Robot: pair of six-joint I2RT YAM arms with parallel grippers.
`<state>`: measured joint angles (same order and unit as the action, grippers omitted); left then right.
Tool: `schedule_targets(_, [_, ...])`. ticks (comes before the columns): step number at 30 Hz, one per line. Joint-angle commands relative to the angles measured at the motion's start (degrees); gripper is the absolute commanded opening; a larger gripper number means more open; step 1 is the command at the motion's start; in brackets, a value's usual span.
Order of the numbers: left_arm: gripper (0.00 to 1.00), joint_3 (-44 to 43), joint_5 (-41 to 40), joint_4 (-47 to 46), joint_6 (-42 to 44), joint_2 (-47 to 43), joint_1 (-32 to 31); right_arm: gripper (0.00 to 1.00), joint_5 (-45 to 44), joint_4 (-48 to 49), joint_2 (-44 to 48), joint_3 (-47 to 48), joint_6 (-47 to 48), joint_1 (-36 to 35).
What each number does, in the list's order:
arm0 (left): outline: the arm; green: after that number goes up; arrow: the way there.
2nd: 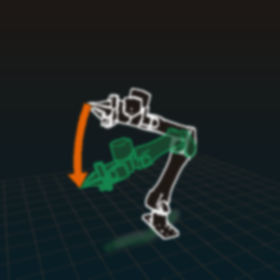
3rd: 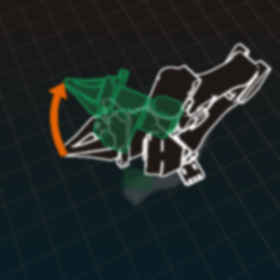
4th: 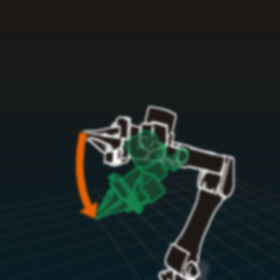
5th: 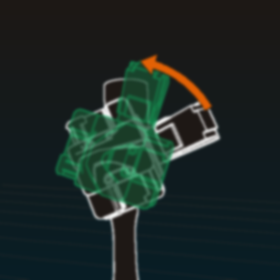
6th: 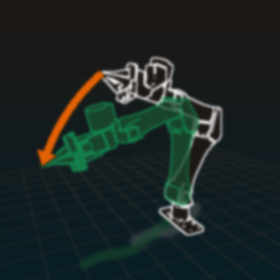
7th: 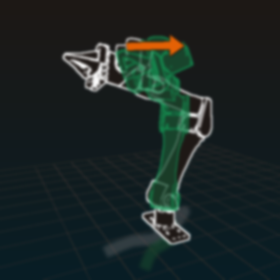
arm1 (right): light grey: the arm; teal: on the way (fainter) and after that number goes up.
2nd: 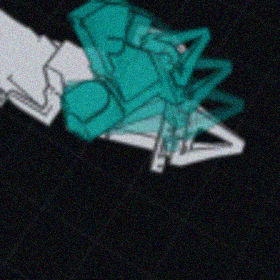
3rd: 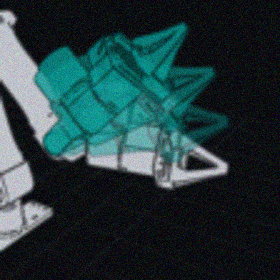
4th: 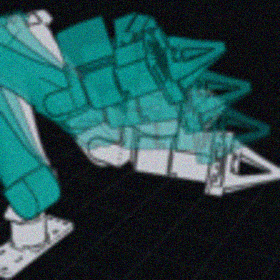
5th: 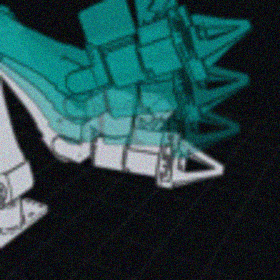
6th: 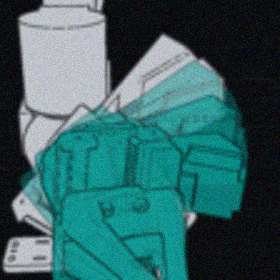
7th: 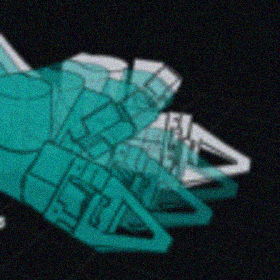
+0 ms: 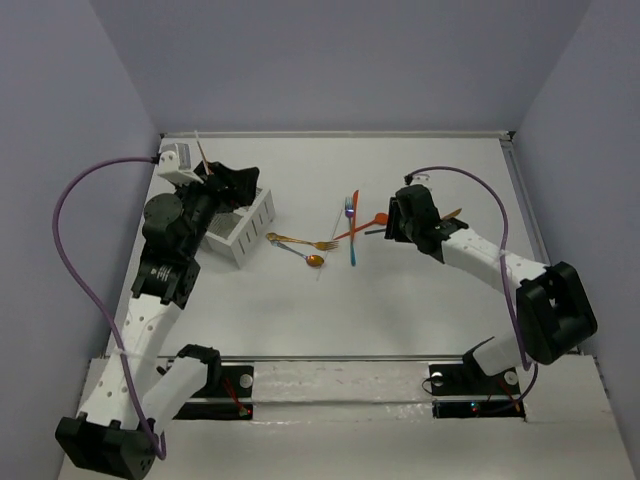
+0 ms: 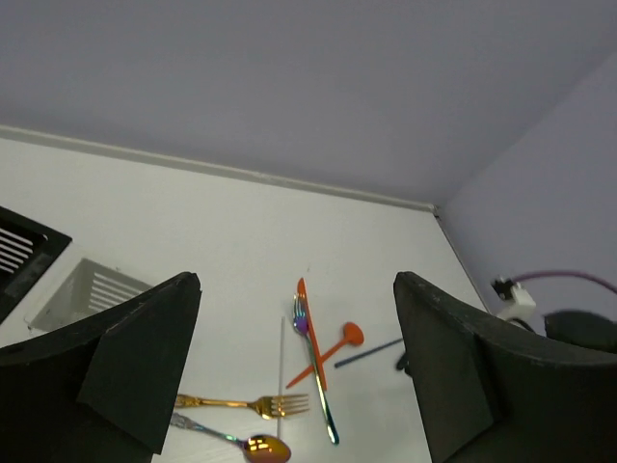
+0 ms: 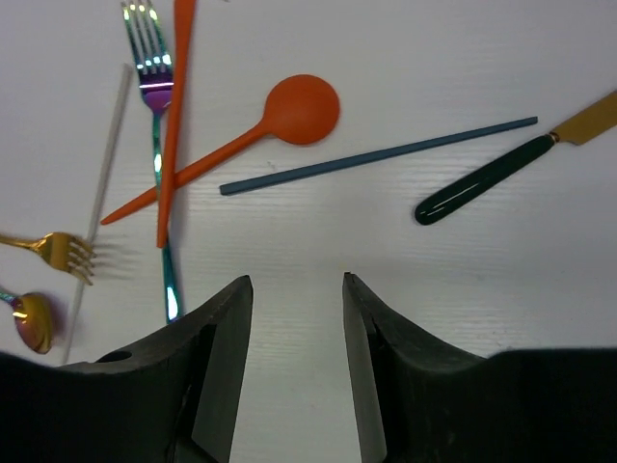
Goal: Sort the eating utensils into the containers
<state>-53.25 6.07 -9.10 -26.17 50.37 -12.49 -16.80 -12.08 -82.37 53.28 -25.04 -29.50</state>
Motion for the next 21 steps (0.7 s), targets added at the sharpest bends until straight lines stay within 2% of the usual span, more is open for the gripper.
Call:
schedule_targets(1, [0.94,6.22,4.75,3.21,2.7,-7.73,-1.3,0.51,0.53,-1.37,-4.46,5.34,0.69,3.83])
schedule_targets(5, [0.97,11.42,4.39,3.65,4.64,-14.77,-1.31,0.55,0.62,-1.55,-9.82,8.59,-0.45,4.45])
schedule_targets(13, [0.98,10.36,8.61,3.66,5.17,-17.32,-1.31,0.58,-2.62,-2.87,-19.75,14.75,-5.28,4.97])
schedule_targets(21, [0.98,10.36,12.04,3.04,4.64,-18.46,-1.31,0.59,-6.14,-4.62,-23.54,16.51,-7.57,5.5])
